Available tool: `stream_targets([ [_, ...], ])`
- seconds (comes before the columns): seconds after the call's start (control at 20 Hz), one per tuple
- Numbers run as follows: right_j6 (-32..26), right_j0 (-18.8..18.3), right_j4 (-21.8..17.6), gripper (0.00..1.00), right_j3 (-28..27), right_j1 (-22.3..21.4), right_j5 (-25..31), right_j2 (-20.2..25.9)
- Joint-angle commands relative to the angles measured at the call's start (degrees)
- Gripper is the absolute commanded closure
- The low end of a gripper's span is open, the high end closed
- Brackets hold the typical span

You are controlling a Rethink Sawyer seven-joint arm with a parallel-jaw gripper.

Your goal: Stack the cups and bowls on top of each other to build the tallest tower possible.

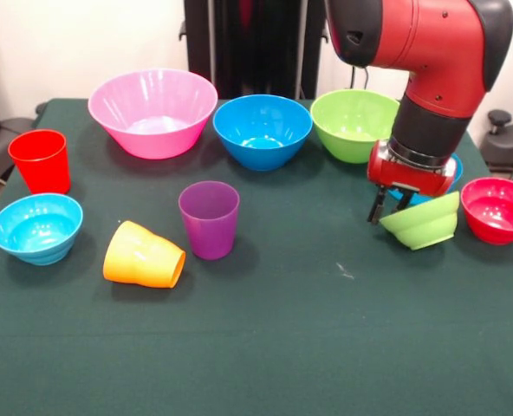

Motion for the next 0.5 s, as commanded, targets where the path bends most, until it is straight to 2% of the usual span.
stream_targets([
  [0.05, 1.9, 0.3, -1.1, 1.0, -4.4, 3.5, 1.3, 4.7],
  [0.2, 1.2, 0.2, -1.0, 1.0, -4.1, 1.5, 3.8, 4.5],
  [0.5, 0.8, -1.1, 1.3, 1.0, -1.5, -6.3, 9.8, 5.8],
])
